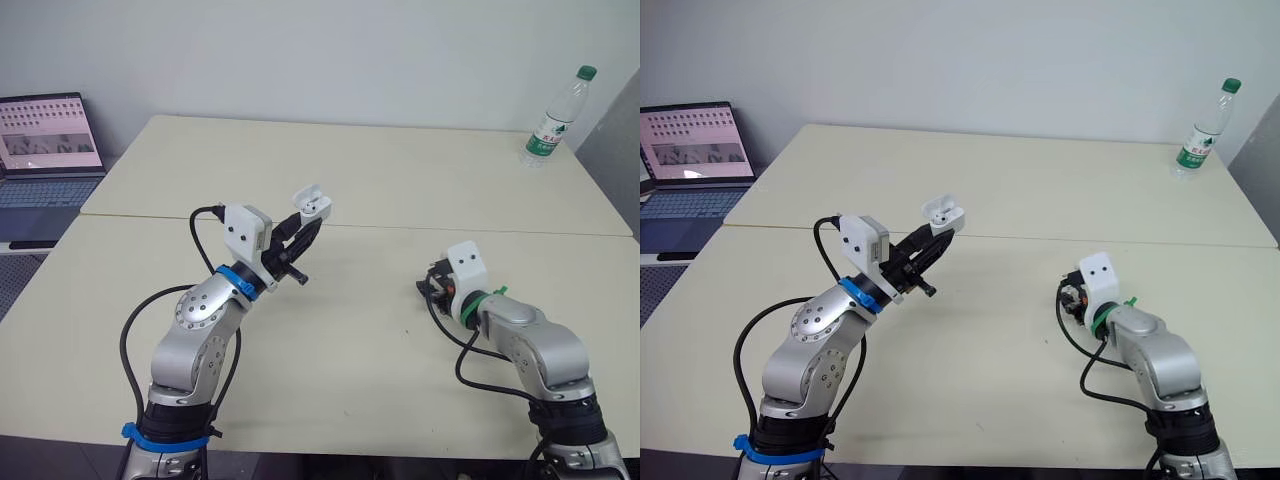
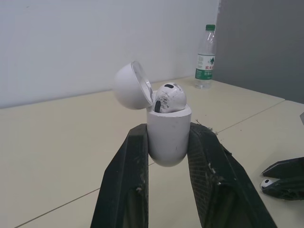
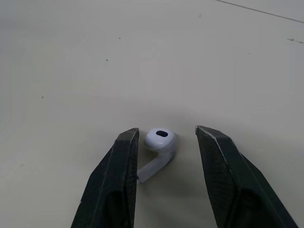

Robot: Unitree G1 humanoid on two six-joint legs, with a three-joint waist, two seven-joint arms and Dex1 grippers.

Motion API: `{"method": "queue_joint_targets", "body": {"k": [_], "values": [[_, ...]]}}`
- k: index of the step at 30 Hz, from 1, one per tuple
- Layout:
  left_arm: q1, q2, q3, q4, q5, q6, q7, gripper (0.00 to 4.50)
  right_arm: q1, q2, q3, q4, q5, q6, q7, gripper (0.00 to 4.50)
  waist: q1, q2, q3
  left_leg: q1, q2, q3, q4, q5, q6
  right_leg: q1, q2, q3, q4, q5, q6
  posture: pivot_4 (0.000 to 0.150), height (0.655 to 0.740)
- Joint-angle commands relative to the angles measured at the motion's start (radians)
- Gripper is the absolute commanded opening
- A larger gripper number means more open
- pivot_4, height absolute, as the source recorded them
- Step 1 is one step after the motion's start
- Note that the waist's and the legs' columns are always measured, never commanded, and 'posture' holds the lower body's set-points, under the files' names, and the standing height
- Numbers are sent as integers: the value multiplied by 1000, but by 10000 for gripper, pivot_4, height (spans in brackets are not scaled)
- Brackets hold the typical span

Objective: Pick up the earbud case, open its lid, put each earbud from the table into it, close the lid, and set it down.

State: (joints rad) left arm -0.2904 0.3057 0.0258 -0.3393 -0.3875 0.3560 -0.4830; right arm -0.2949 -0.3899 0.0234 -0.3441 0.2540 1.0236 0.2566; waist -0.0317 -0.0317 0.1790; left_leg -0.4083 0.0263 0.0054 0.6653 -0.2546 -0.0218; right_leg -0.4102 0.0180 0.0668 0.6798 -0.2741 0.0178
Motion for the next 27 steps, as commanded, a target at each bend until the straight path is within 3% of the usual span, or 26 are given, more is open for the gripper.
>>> {"method": "queue_joint_targets", "body": {"k": [1,5,8,11,19,23,27], "values": [[-4,0,1,-40,-1,-21,1,7838,9,-3,3,-14,-10,-3,0,19337,0,0,0,0,0,0,0,0,0,0,0,0,0,0,0,1500,7400],[-10,0,-1,-39,-3,-17,1,7838,21,4,25,-7,-13,-15,4,19337,0,0,0,0,0,0,0,0,0,0,0,0,0,0,0,1500,7400],[-9,0,-5,-42,-3,-15,-1,7838,22,-1,30,7,-17,-28,11,13369,0,0,0,0,0,0,0,0,0,0,0,0,0,0,0,1500,7400],[-6,0,-6,-46,-4,-14,-2,7838,21,-17,25,22,-19,-39,25,4020,0,0,0,1,0,0,0,0,0,1,0,0,0,0,0,1500,7400],[-1,-9,-17,-52,-2,-15,0,7838,25,-75,31,19,24,-79,143,3807,0,0,0,2,0,1,0,0,0,2,0,0,0,0,0,1500,7400],[0,-21,-26,-38,-2,-33,-6,7838,56,-353,100,15,51,-251,514,3806,4,0,0,2,-1,1,0,0,0,2,0,0,-1,0,0,1500,7400],[-6,-39,-39,-23,6,-53,-10,7838,81,-619,122,195,-36,-618,816,3806,4,0,0,3,-2,0,0,0,1,4,-1,0,-3,-1,1,1500,7400]]}}
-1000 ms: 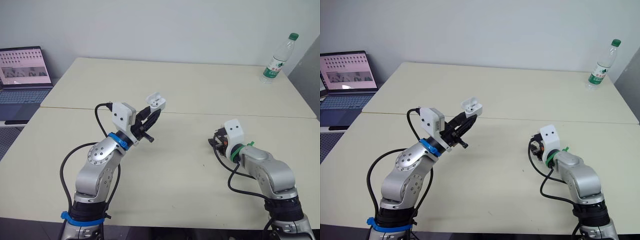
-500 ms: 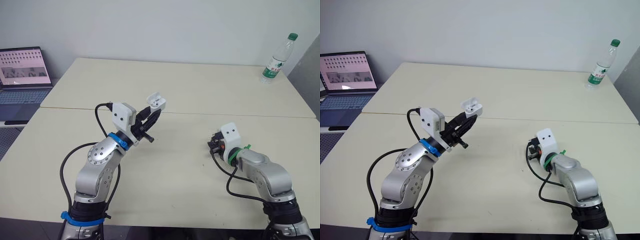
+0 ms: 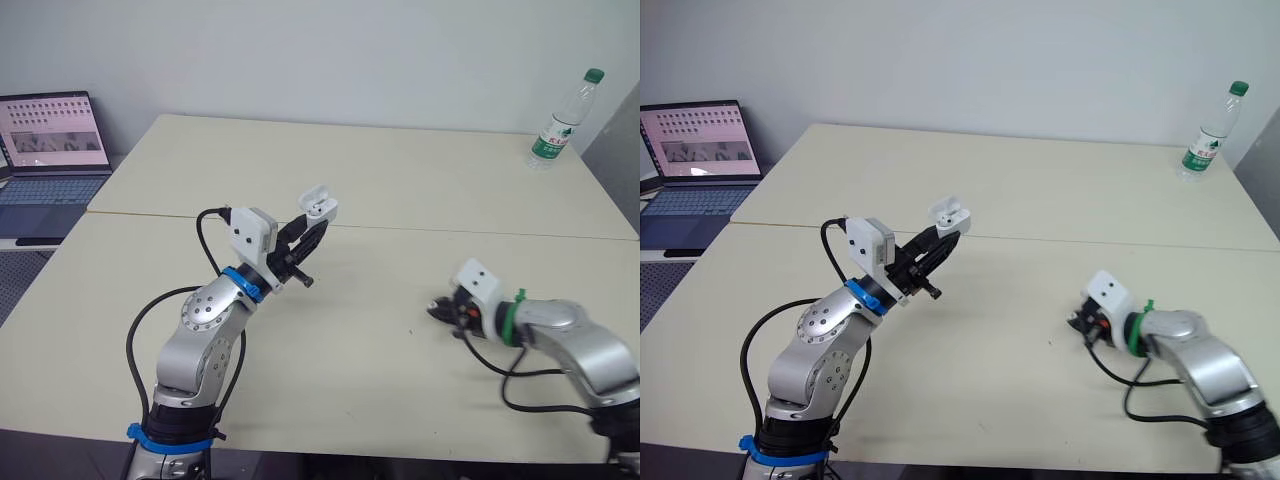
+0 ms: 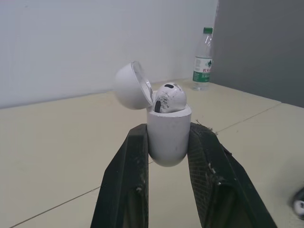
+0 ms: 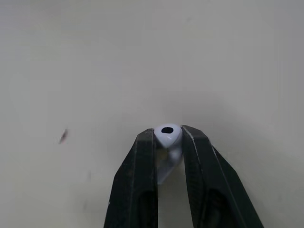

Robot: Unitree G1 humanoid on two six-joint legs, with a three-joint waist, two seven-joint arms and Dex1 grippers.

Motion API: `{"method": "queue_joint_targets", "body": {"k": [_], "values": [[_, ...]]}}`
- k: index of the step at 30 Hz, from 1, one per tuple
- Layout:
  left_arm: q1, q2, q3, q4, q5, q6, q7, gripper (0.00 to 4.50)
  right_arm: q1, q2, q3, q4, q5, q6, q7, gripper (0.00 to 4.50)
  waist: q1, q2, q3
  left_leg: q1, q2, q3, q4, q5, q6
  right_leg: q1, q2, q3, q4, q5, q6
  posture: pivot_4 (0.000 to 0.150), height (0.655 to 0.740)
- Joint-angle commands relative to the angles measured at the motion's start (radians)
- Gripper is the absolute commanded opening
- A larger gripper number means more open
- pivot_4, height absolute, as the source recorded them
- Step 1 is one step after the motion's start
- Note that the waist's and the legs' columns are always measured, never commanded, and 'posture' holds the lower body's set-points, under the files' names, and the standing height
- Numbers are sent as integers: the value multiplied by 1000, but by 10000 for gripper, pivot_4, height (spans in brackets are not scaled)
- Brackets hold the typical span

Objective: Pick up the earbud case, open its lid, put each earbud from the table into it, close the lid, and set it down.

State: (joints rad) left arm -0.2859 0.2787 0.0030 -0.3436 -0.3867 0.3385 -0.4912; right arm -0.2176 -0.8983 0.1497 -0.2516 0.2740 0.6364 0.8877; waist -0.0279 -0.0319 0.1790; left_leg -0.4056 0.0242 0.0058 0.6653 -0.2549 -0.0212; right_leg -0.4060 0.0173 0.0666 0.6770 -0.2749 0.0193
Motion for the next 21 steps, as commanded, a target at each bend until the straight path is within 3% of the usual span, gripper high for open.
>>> {"method": "queue_joint_targets", "body": {"k": [1,8,13,18,21], "values": [[-11,-17,-20,-15,10,-42,-2,7838,5,-164,-2,168,-78,-330,252,3806,-1,0,0,1,0,1,0,0,0,0,0,0,0,0,0,1500,7400],[13,-41,-29,-15,23,-79,7,7838,-47,-344,38,666,-254,-872,479,3806,-2,0,0,6,2,5,0,0,0,2,1,4,2,0,0,1500,7400],[30,-50,-33,-23,28,-89,18,7838,-143,-330,83,888,-367,-1012,491,3806,-3,-1,0,8,2,8,1,0,0,3,0,5,3,0,0,1500,7400],[38,-47,-31,-28,28,-90,24,7838,-171,-310,93,950,-403,-1036,492,3806,0,-1,0,16,1,5,2,0,1,15,-1,5,0,0,0,1500,7400],[36,-43,-29,-29,26,-88,26,7838,-172,-302,89,948,-413,-1023,486,13385,0,-1,0,22,1,6,1,0,1,21,-1,5,-1,0,0,1500,7400]]}}
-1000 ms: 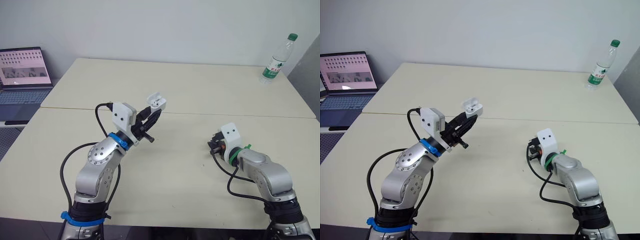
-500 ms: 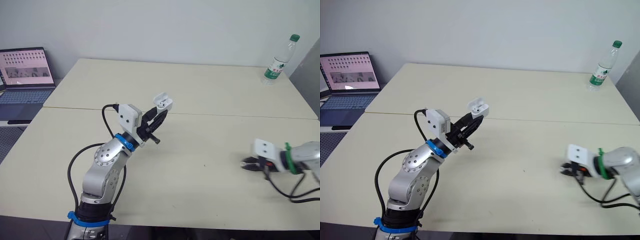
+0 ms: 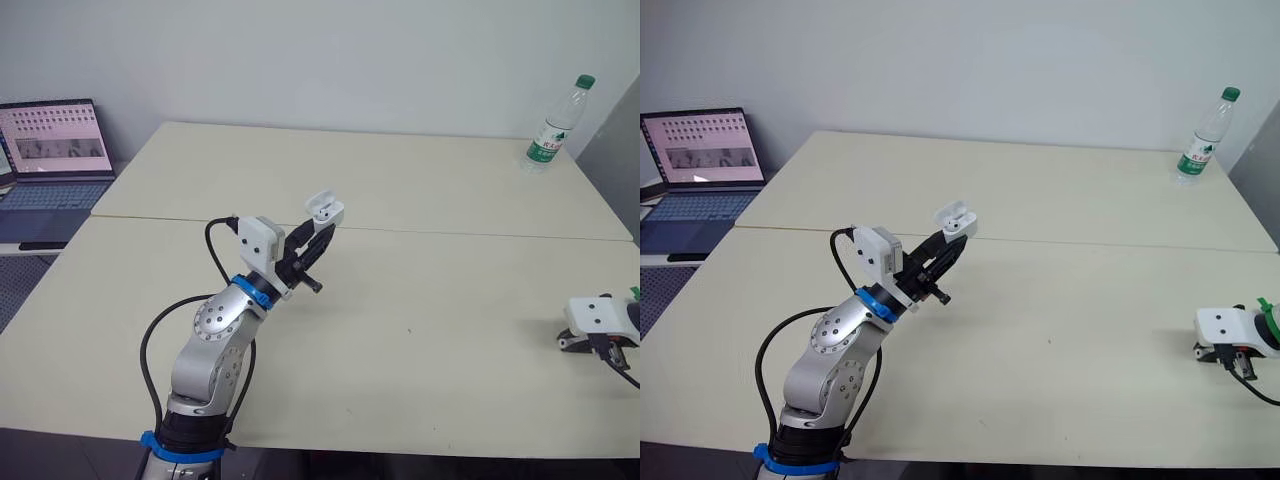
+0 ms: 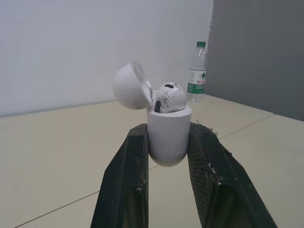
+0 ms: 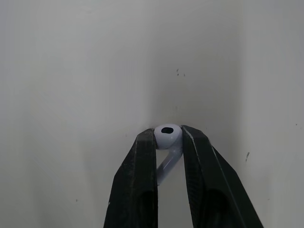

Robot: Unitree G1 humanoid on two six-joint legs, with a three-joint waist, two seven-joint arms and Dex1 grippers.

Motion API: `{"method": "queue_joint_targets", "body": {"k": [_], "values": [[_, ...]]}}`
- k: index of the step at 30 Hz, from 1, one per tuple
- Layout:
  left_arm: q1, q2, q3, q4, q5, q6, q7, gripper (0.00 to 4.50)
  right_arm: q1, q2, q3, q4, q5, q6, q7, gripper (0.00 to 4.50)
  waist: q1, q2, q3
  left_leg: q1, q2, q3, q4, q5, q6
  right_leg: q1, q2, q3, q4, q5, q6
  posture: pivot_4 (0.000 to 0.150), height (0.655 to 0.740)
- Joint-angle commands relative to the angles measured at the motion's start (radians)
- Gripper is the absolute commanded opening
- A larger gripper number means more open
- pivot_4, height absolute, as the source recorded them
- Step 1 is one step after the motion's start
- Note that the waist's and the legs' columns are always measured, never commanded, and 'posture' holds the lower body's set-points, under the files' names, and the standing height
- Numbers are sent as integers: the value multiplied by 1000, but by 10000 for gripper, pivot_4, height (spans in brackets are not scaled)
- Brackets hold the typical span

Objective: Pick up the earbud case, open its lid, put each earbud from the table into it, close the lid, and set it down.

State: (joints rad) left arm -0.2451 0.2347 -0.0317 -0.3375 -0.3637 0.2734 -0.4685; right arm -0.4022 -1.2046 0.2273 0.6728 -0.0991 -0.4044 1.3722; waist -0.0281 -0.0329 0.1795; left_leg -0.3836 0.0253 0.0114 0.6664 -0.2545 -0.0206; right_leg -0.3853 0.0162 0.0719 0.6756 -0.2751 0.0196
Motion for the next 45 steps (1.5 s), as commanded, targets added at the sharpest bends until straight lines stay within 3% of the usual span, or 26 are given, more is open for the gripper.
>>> {"method": "queue_joint_targets", "body": {"k": [1,3,13,22,37,45], "values": [[-5,2,6,-35,3,-22,4,7838,12,4,11,23,-42,23,1,16988,0,0,0,0,0,0,0,0,0,0,0,0,0,0,0,1500,7400],[-8,4,6,-33,2,-21,3,7838,18,4,8,18,-44,25,0,23582,1,0,0,0,0,-1,0,0,0,0,0,-1,1,0,0,1500,7400],[-21,4,0,-22,2,-16,-1,7838,34,11,1,-26,-64,134,-35,23582,1,-2,-1,1,0,-2,0,0,0,1,0,-1,1,0,-1,1500,7400],[-26,2,-1,-17,2,-17,-2,7838,61,42,-49,-210,5,514,0,23582,-1,-4,-2,2,1,-2,0,0,0,1,0,-2,1,0,-1,1500,7400],[-19,-3,-4,-20,10,-23,-1,7838,16,79,-57,-253,14,669,19,23582,-6,-4,-2,2,2,-1,-1,0,0,1,1,-1,1,-1,1,1500,7400],[-13,-3,-2,-26,12,-23,2,7838,5,86,-51,-222,-6,645,7,23582,-8,-4,-2,2,2,-1,-2,0,0,1,2,-1,1,-3,3,1500,7400]]}}
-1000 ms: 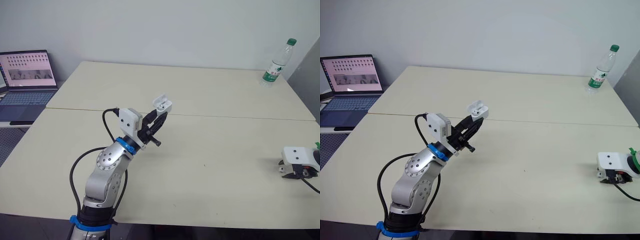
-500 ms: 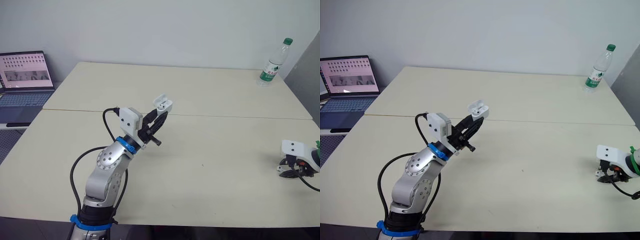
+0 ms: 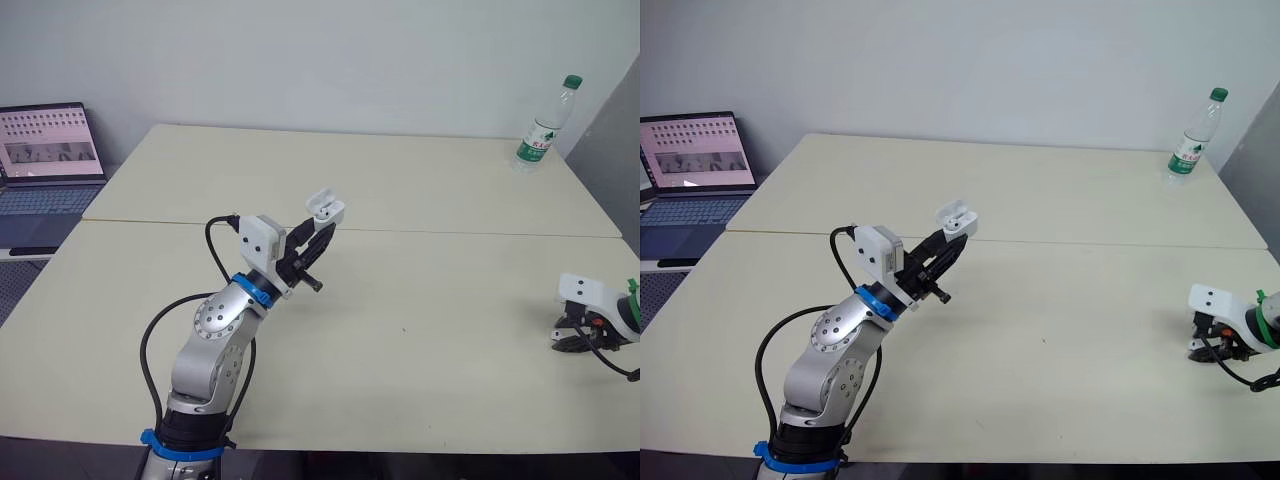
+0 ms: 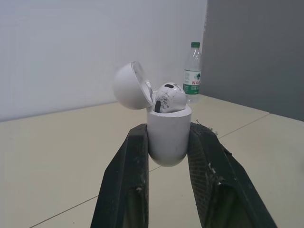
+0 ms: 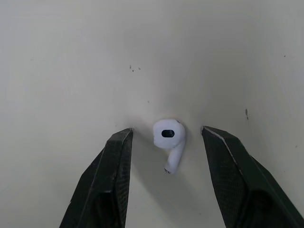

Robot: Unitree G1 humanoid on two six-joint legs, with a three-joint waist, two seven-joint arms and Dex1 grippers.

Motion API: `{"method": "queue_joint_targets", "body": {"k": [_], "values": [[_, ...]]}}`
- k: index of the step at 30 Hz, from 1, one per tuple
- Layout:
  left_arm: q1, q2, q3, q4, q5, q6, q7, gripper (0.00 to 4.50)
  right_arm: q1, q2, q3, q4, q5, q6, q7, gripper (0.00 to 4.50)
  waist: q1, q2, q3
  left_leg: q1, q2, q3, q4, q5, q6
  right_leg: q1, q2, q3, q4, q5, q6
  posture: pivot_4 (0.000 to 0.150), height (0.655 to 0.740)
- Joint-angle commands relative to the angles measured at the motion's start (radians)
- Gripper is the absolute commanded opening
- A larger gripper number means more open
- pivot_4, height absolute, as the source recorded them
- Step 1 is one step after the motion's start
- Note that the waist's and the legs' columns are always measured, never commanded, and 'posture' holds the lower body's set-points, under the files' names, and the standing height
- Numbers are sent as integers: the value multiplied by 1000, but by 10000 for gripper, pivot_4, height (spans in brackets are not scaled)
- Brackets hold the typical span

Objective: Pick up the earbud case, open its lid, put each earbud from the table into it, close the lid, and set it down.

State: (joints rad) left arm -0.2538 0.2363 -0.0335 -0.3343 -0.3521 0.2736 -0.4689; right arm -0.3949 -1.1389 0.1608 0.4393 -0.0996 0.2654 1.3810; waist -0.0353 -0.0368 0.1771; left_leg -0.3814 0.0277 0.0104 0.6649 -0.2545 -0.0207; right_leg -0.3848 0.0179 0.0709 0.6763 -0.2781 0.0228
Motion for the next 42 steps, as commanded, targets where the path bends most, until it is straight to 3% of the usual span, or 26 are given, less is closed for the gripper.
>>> {"method": "queue_joint_targets", "body": {"k": [1,6,8,12,16,21,25,28,31,35,42], "values": [[-4,-4,0,-30,0,-22,3,7838,0,21,16,15,-7,-30,-3,23582,0,0,0,0,0,0,0,0,0,0,0,0,0,0,0,1500,7400],[-3,-4,1,-31,1,-21,4,7838,5,24,15,25,-15,-51,-14,21916,0,-1,0,0,0,0,0,0,0,0,0,0,0,0,0,1500,7400],[-4,-3,1,-31,1,-21,3,7838,2,26,16,39,-20,-66,-21,17552,0,-2,-1,0,0,0,0,0,0,0,0,0,0,0,0,1500,7400],[-5,-1,3,-30,-1,-20,1,7838,-5,27,15,58,-23,-81,-21,4259,0,-2,-1,0,0,0,0,0,0,0,0,0,0,0,0,1500,7400],[-10,-2,3,-23,2,-22,2,7838,-7,30,12,63,-18,-117,-20,3868,0,-3,-1,0,0,1,0,0,0,0,0,1,0,0,0,1500,7400],[-6,-3,0,-26,0,-21,0,7838,-38,105,-32,-160,139,86,60,3868,-8,-3,-1,0,1,1,0,0,0,-1,0,0,0,0,0,1500,7400],[-5,-2,0,-25,-4,-19,-5,7838,-204,332,-141,-400,367,427,-76,3868,-28,2,1,-1,2,0,-2,0,0,-4,2,1,3,-1,0,1500,7400],[-8,-1,1,-22,-6,-18,-7,7838,-298,503,-236,-513,490,567,-245,3868,-19,7,5,-4,1,-3,-2,0,-1,-5,3,-1,4,-1,0,1500,7400],[-11,-1,-3,-19,-13,-14,-15,7838,-364,709,-316,-619,552,543,-470,3868,3,7,4,-10,1,-9,-2,0,-1,-7,3,-6,2,2,-5,1500,7400],[-30,-2,0,-16,-30,0,-28,7838,-378,868,-310,-693,559,478,-642,3868,18,6,4,-27,-3,-9,0,-1,-2,-23,-2,-7,3,3,-5,1500,7400],[-64,0,5,-17,-70,32,-47,7838,-334,955,-228,-730,551,355,-741,3868,16,6,4,-33,-3,-8,2,-1,-1,-29,-4,-8,3,3,-5,1500,7400]]}}
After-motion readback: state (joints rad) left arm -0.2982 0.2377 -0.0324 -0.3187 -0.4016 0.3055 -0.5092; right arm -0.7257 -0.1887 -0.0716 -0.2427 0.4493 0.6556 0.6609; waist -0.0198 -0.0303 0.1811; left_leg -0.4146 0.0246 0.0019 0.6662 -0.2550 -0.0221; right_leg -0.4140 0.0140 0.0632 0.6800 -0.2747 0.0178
